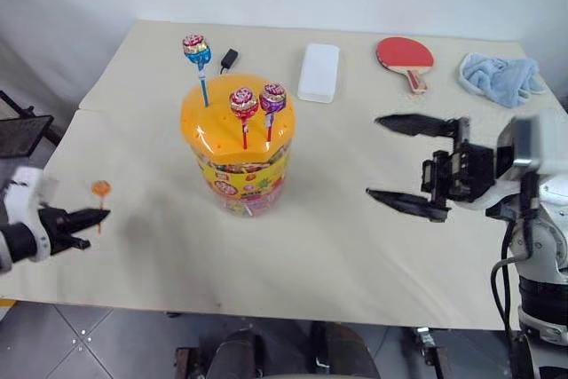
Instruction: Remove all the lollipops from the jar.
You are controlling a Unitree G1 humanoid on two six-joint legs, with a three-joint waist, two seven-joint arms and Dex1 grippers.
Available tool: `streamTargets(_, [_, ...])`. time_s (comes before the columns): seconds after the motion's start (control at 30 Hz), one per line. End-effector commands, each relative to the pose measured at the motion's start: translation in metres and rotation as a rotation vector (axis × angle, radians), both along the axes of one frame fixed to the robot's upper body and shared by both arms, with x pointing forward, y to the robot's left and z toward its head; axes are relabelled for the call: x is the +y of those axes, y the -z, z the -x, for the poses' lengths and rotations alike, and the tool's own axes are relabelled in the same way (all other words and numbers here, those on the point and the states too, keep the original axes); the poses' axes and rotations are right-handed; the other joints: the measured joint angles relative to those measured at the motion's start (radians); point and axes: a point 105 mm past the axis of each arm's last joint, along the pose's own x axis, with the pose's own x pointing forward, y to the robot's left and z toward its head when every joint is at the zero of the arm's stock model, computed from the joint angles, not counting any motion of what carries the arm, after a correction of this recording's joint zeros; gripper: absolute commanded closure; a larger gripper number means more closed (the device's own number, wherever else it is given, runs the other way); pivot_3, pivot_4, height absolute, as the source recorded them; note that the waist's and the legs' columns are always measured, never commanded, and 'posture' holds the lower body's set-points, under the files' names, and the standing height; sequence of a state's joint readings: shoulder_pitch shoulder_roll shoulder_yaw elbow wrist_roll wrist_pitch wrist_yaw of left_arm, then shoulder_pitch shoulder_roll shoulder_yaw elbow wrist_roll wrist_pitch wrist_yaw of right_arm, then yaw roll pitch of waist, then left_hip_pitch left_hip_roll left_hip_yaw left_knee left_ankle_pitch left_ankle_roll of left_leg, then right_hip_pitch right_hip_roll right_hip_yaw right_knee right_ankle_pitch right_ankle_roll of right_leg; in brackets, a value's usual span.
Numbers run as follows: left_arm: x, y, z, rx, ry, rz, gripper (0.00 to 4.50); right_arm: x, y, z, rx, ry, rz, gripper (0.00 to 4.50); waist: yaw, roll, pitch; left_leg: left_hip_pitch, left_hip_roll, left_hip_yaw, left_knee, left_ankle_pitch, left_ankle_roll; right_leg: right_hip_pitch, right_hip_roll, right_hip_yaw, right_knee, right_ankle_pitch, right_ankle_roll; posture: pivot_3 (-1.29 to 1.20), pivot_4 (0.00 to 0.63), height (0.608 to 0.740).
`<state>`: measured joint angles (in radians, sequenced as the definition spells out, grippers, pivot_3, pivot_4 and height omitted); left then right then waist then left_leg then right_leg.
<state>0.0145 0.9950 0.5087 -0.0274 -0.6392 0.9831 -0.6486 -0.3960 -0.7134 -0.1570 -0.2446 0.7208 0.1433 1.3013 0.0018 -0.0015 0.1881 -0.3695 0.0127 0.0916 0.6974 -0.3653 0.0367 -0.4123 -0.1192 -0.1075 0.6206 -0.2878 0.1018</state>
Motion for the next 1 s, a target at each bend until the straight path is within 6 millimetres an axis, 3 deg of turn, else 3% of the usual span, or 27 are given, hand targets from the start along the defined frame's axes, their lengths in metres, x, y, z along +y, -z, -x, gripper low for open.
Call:
streamTargets(0.03, [0.000, -0.002, 0.000, -0.008, -0.016, -0.035, 4.47, -0.008, 0.005, -0.003, -0.021, 0.018, 0.056, 0.00, -0.004, 0.000, 0.000, 0.000, 0.000, 0.001, 0.000, 0.000, 0.000, 0.000, 0.000, 0.000, 0.000, 0.000, 0.000, 0.00, 0.150, 0.740])
streamTargets(0.07, [-0.001, 0.002, 0.004, 0.020, -0.008, -0.048, 4.47, -0.009, 0.004, -0.004, -0.018, 0.031, 0.042, 0.00, -0.005, 0.000, 0.000, 0.000, 0.000, 0.001, 0.000, 0.000, 0.000, 0.000, 0.000, 0.000, 0.000, 0.000, 0.000, 0.00, 0.150, 0.740])
streamTargets(0.17, [0.003, 0.011, 0.011, 0.068, 0.017, -0.131, 3.76, -0.012, 0.004, -0.006, -0.015, 0.059, 0.022, 0.00, -0.009, 0.002, 0.000, 0.001, 0.000, 0.001, 0.000, 0.000, 0.000, 0.000, 0.000, 0.001, 0.001, 0.000, 0.000, 0.00, 0.150, 0.740])
streamTargets(0.3, [0.001, -0.004, 0.006, -0.018, 0.019, -0.054, 2.58, -0.018, 0.005, -0.004, -0.032, 0.088, 0.000, 0.00, -0.007, 0.004, 0.000, 0.002, 0.001, 0.001, 0.000, 0.000, -0.001, 0.000, 0.000, 0.001, 0.001, -0.001, -0.001, 0.00, 0.150, 0.740])
streamTargets(0.4, [-0.003, -0.020, 0.016, -0.046, 0.117, 0.009, 1.66, -0.020, -0.002, -0.002, -0.049, 0.119, -0.044, 0.00, -0.010, 0.004, 0.000, 0.001, 0.001, 0.002, 0.000, 0.000, -0.001, -0.001, 0.000, 0.001, 0.001, -0.001, -0.001, 0.00, 0.150, 0.740])
streamTargets(0.5, [0.010, -0.058, 0.019, -0.160, 0.220, -0.028, 0.76, -0.024, -0.007, 0.001, -0.038, 0.152, -0.082, 0.00, -0.009, 0.004, 0.000, 0.000, 0.001, 0.002, 0.000, 0.000, -0.001, -0.002, 0.001, 0.000, 0.001, -0.001, -0.002, 0.00, 0.150, 0.740])
streamTargets(0.57, [0.008, -0.088, 0.015, -0.290, 0.350, -0.072, 0.76, -0.030, -0.006, 0.003, -0.017, 0.173, -0.090, 0.00, -0.002, 0.004, 0.000, 0.000, 0.002, 0.002, 0.000, 0.000, -0.002, -0.002, 0.001, 0.000, 0.001, -0.002, -0.003, 0.00, 0.150, 0.740])
streamTargets(0.63, [-0.007, -0.118, 0.009, -0.468, 0.496, -0.077, 0.76, -0.035, -0.009, 0.004, -0.013, 0.189, -0.099, 0.00, 0.005, 0.005, 0.000, 0.000, 0.001, 0.001, 0.000, 0.000, -0.001, -0.002, 0.000, -0.001, 0.000, -0.002, -0.003, 0.00, 0.150, 0.740])
streamTargets(0.73, [-0.049, -0.161, -0.004, -0.719, 0.660, 0.095, 0.76, -0.038, -0.019, 0.005, -0.012, 0.201, -0.137, 0.00, 0.013, 0.006, 0.001, 0.000, -0.002, 0.001, 0.001, 0.000, 0.000, -0.001, -0.004, -0.001, 0.000, -0.001, -0.002, 0.00, 0.150, 0.740])
streamTargets(0.77, [-0.066, -0.167, -0.007, -0.742, 0.728, 0.118, 0.76, -0.038, -0.022, 0.006, -0.011, 0.202, -0.150, 0.00, 0.013, 0.006, 0.001, 0.000, -0.003, 0.002, 0.001, 0.001, 0.001, -0.001, -0.004, -0.001, 0.001, 0.000, -0.001, 0.00, 0.150, 0.740])
streamTargets(0.87, [-0.104, -0.175, -0.022, -0.800, 0.841, 0.142, 0.01, -0.035, -0.029, 0.007, -0.014, 0.203, -0.170, 0.00, 0.010, 0.006, 0.001, 0.000, -0.003, 0.002, 0.001, 0.001, 0.001, -0.001, -0.002, -0.002, 0.004, 0.000, 0.000, 0.00, 0.150, 0.740])
streamTargets(1.0, [-0.140, -0.187, -0.043, -0.879, 0.905, 0.213, 0.01, -0.029, -0.038, 0.011, -0.022, 0.195, -0.189, 0.00, 0.011, 0.005, 0.001, 0.000, -0.003, 0.005, 0.002, 0.001, 0.002, -0.001, 0.006, -0.002, 0.004, 0.000, 0.001, 0.00, 0.150, 0.740])
